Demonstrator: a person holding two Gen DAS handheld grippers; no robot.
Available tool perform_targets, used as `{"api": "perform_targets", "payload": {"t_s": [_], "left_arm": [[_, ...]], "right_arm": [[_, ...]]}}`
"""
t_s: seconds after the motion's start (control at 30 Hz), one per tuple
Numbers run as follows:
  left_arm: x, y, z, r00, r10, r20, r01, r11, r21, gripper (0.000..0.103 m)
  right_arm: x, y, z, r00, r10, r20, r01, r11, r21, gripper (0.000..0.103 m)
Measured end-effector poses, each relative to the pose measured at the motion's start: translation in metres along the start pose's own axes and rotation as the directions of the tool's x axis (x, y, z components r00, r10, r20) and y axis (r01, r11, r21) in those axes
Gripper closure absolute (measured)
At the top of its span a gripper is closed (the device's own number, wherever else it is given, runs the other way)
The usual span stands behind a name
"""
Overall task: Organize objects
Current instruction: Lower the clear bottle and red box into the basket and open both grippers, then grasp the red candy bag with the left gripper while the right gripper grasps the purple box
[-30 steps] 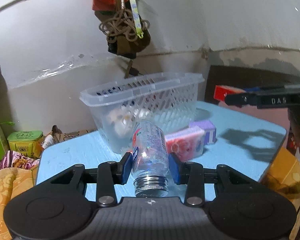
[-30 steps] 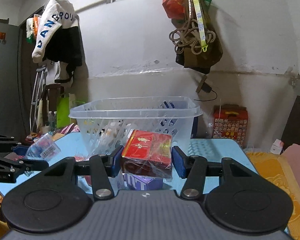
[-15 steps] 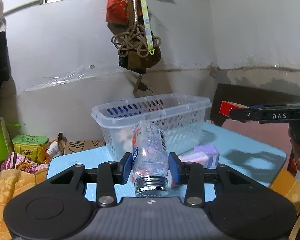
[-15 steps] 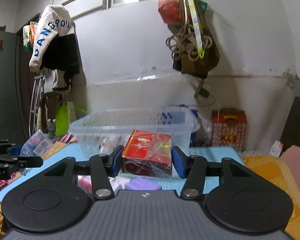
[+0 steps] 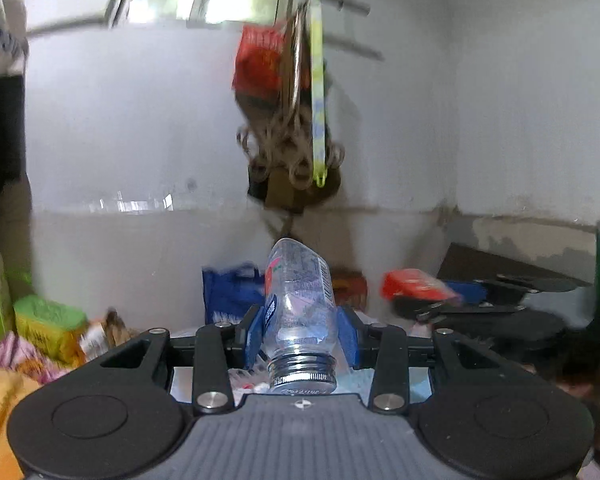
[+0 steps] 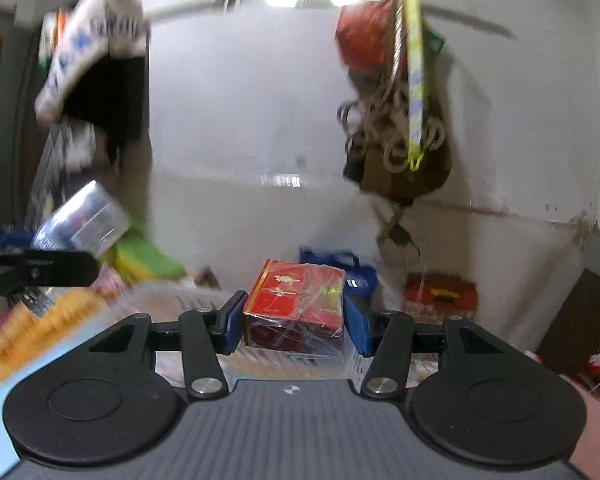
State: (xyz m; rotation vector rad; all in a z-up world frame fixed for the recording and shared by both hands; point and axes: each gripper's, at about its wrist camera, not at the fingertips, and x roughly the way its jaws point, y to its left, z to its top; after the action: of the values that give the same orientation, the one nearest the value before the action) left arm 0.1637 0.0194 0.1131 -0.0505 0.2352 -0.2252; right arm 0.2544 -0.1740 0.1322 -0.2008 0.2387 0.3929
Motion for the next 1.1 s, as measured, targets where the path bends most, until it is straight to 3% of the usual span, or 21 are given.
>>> {"api": "perform_targets", "payload": {"t_s": [0.2, 0.53, 0.57, 0.6, 0.63, 0.67, 0.7, 0.9, 1.1], "left_arm": [[0.059, 0.01, -0.006, 0.99, 0.08, -0.113, -0.085, 0.995, -0.045, 0.059], [0.086, 0.031, -0.021, 0.977, 0.11, -0.185, -0.127, 0.989, -0.081, 0.059], [0.092, 0.032, -0.022, 0.975, 0.1, -0.196, -0.117, 0.99, -0.078, 0.059], [0.1, 0.031, -0.02, 0.973, 0.105, -0.205, -0.12, 0.991, -0.062, 0.058], [0.101, 0.03, -0.022, 0.973, 0.125, -0.192, -0.136, 0.99, -0.047, 0.043], [0.099, 0.03, -0.023, 0.974, 0.148, -0.169, -0.156, 0.987, -0.035, 0.024], [0.097, 0.031, -0.024, 0.971, 0.186, -0.148, -0.192, 0.981, -0.028, 0.019], [0.05, 0.037, -0.021, 0.989, 0.142, -0.041, -0.145, 0.986, -0.083, 0.018], [-0.007, 0.031, -0.057, 0.994, 0.111, -0.006, -0.111, 0.991, -0.07, 0.013]], "right_arm": [[0.033, -0.012, -0.015, 0.998, 0.033, -0.049, -0.031, 0.998, 0.046, 0.048], [0.041, -0.005, -0.017, 0.995, 0.073, -0.06, -0.072, 0.997, 0.028, 0.046], [0.041, -0.004, -0.019, 0.997, 0.06, -0.053, -0.059, 0.998, 0.025, 0.042], [0.041, -0.005, -0.019, 0.998, 0.049, -0.046, -0.048, 0.998, 0.032, 0.017], [0.04, -0.005, -0.02, 0.999, 0.042, -0.034, -0.04, 0.998, 0.044, 0.0], [0.036, -0.007, -0.021, 1.0, 0.026, -0.003, -0.025, 0.998, 0.062, 0.0], [0.03, -0.01, -0.021, 1.0, 0.017, 0.026, -0.019, 0.997, 0.081, 0.0], [-0.011, -0.025, -0.028, 0.997, 0.032, 0.069, -0.043, 0.983, 0.177, 0.0], [-0.058, -0.034, -0.078, 0.998, 0.003, 0.067, -0.021, 0.963, 0.268, 0.0]]}}
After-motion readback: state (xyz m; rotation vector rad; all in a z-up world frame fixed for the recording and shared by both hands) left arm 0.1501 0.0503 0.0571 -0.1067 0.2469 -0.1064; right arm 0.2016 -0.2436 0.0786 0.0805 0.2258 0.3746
